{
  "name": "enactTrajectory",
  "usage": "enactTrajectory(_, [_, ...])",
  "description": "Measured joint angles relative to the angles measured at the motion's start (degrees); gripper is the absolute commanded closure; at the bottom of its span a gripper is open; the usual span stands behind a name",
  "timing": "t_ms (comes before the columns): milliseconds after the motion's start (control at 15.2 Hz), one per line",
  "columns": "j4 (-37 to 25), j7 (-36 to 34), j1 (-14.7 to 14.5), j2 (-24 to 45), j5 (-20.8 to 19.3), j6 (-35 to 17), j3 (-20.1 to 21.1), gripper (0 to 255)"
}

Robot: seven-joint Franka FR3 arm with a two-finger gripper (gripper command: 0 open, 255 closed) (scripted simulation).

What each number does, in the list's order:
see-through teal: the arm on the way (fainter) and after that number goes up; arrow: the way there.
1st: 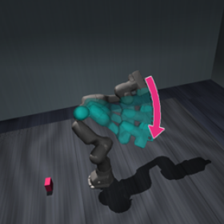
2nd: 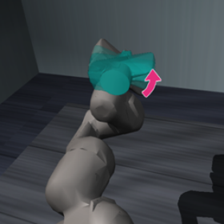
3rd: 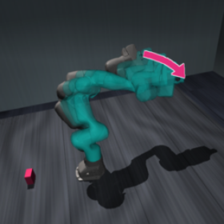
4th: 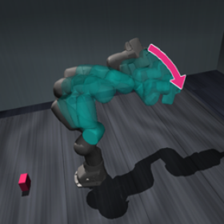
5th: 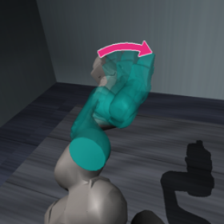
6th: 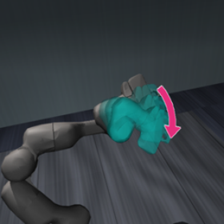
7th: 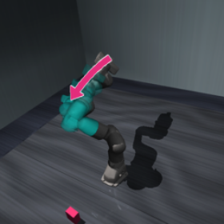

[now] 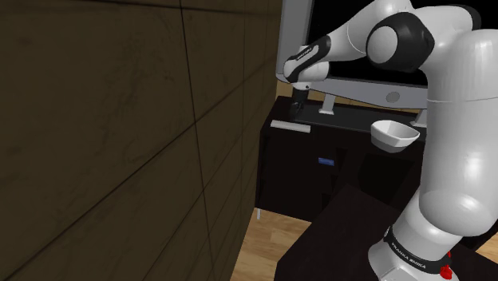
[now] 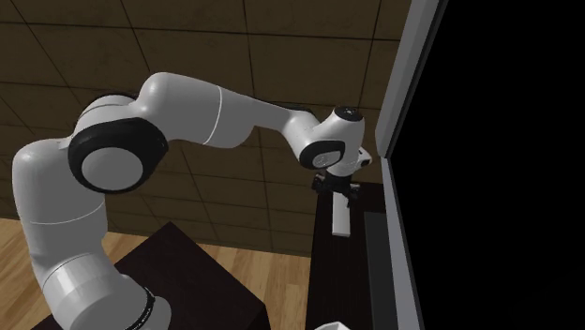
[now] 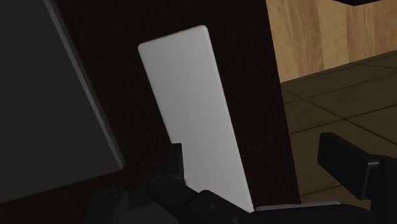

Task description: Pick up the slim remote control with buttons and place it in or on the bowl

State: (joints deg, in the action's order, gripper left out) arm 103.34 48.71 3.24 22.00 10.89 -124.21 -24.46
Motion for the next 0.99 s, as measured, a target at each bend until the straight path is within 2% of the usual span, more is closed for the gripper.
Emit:
enactTrajectory(132, [-5.45,2.16,1.61,4.98,1.10,0.89,0.80,0])
enactTrajectory(264, [-7.31,3.10,2.36,7.61,1.75,0.36,1.34,0])
enactTrajectory(660, [-6.78,4.01,2.98,10.30,2.85,-2.70,2.09,0])
enactTrajectory(990, [-6.78,4.07,3.04,10.64,3.00,-3.05,2.19,0])
